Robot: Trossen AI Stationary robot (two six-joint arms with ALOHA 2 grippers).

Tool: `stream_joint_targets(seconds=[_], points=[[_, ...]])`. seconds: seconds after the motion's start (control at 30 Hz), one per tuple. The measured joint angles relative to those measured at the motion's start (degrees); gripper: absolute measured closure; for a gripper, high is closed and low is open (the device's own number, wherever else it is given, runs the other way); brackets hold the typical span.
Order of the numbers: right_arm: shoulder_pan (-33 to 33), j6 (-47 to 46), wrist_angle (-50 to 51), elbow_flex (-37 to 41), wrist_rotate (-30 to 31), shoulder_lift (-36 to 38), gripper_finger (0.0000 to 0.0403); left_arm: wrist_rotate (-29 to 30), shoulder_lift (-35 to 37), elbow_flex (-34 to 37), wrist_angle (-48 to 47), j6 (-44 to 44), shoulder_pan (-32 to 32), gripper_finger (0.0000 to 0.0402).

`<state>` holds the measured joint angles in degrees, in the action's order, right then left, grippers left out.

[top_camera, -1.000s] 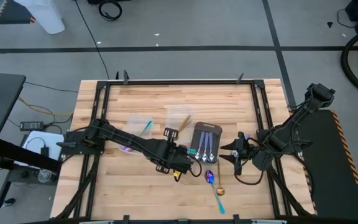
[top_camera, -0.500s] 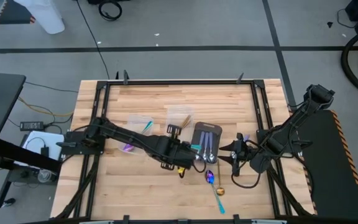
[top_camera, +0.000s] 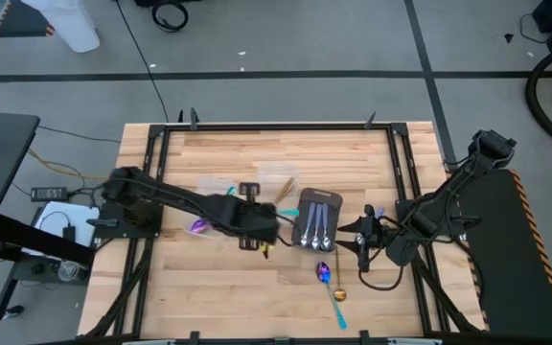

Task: Sort silverware by color (type)
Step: Put the blue spoon into the left transparent bin

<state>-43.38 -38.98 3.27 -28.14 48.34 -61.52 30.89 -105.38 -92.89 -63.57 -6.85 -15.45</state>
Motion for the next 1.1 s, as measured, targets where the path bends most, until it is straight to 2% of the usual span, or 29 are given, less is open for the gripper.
stream_joint_targets(seconds=[0.23,0.47,0.9,1.1], points=[[0.00,0.17,-0.29,0.00,0.03,0.00,0.0214,0.15,11.74,15.09,8.48,-8.64,1.06,0.0386],[0.00,0.20,-0.28,0.00,0.02,0.00,0.0214,3.27,20.17,25.40,11.81,-18.39,1.19,0.0386],[0.00,0.63,-0.25,-0.02,0.01,0.00,0.0214,5.50,28.47,41.84,19.91,-31.89,0.98,0.0386],[0.00,0.81,-0.28,-0.02,0.01,0.01,0.0214,6.18,31.28,47.04,22.07,-36.61,0.04,0.0386]])
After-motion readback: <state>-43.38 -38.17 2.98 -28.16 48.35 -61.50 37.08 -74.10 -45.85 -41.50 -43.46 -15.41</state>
